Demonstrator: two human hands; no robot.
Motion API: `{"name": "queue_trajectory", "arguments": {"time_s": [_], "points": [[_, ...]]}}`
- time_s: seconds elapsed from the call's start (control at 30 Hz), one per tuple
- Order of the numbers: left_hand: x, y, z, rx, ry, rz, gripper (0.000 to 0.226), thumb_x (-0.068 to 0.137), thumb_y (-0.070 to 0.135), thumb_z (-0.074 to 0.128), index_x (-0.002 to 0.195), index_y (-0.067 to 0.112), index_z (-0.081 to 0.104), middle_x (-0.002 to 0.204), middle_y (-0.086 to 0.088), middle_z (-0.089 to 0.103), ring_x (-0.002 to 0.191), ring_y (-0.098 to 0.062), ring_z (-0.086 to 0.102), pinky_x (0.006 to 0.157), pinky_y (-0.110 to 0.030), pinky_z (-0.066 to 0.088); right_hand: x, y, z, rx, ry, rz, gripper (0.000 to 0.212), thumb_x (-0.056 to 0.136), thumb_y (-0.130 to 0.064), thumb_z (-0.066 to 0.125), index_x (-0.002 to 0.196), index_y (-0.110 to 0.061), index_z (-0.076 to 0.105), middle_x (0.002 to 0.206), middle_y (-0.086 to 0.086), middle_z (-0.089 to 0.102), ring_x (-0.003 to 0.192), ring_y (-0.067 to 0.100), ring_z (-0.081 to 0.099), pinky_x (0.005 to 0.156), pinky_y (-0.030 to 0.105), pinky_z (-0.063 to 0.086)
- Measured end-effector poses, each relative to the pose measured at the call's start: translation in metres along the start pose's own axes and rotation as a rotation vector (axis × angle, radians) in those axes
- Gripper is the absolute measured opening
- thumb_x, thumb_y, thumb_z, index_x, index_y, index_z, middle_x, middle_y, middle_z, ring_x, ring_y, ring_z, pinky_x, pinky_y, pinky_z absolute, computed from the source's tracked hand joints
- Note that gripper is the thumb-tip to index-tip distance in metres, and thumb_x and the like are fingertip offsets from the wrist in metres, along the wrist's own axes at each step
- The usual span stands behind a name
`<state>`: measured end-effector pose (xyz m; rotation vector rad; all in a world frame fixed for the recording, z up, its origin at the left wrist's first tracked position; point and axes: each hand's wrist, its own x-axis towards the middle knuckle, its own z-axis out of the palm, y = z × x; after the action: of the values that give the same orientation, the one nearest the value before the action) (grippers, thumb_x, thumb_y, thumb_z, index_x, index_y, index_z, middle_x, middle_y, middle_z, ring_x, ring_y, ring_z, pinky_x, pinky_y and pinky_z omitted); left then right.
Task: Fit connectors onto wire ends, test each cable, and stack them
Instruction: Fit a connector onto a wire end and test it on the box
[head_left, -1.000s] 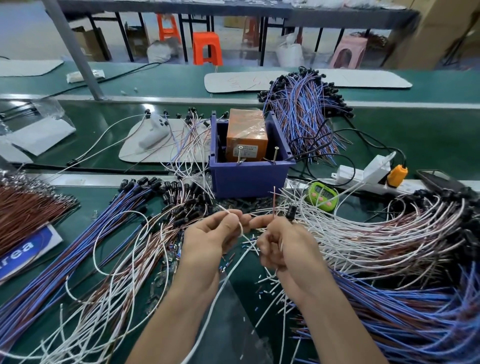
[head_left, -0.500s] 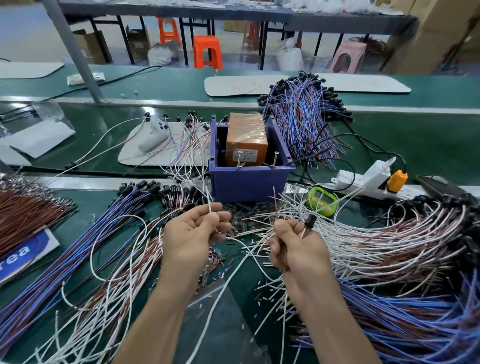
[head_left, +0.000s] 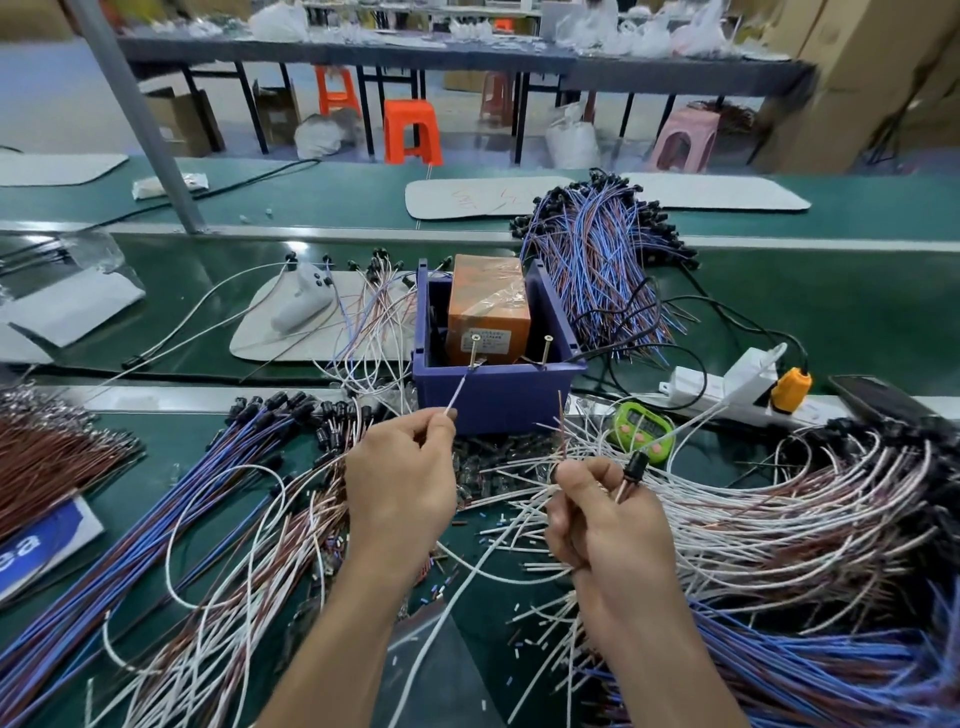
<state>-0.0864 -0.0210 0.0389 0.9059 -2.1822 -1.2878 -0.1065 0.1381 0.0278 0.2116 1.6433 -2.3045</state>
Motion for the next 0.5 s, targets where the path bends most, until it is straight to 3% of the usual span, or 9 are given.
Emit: {"name": "queue_trajectory", "arguments": {"time_s": [0.13, 0.27, 0.37, 0.5], "points": [[0.000, 0.004, 0.004, 0.029, 0.040, 0.079, 0.019, 0.100, 0.024, 0.064, 0.097, 0.027, 0.082, 0.045, 0.026, 0.056, 0.039, -0.003, 0.051, 0.041, -0.015, 0.037, 0.004, -0.002, -0.002, -0.021, -0.007, -0.028, 0.024, 0.099, -0.007, 0.061, 0.077, -0.014, 0.057, 0.054, 0.009, 0.051, 0.046, 0.016, 0.042, 0.046, 0.029, 0.028], [-0.001, 0.005, 0.007, 0.030, 0.102, 0.110, 0.038, 0.098, 0.027, 0.067, 0.060, 0.033, 0.067, 0.060, 0.022, 0.066, 0.047, -0.012, 0.059, 0.048, -0.027, 0.048, 0.007, -0.003, -0.003, -0.039, -0.012, -0.042, 0.028, 0.099, -0.006, 0.061, 0.073, -0.015, 0.058, 0.054, 0.009, 0.052, 0.046, 0.015, 0.043, 0.044, 0.029, 0.030], [0.001, 0.006, 0.009, 0.023, 0.116, 0.109, 0.038, 0.097, 0.028, 0.067, 0.059, 0.030, 0.067, 0.060, 0.023, 0.066, 0.050, -0.009, 0.061, 0.051, -0.023, 0.049, 0.008, -0.002, -0.003, -0.054, -0.014, -0.048, 0.023, 0.100, -0.006, 0.060, 0.077, -0.010, 0.057, 0.054, 0.010, 0.051, 0.044, 0.015, 0.042, 0.041, 0.027, 0.030], [0.001, 0.011, 0.013, 0.026, 0.119, 0.156, 0.043, 0.097, 0.030, 0.068, 0.058, 0.044, 0.059, 0.061, 0.023, 0.065, 0.056, -0.010, 0.060, 0.057, -0.025, 0.047, 0.010, 0.000, -0.003, -0.053, -0.020, -0.054, 0.030, 0.099, -0.006, 0.061, 0.071, -0.016, 0.059, 0.054, 0.009, 0.051, 0.045, 0.014, 0.043, 0.041, 0.025, 0.031]]}}
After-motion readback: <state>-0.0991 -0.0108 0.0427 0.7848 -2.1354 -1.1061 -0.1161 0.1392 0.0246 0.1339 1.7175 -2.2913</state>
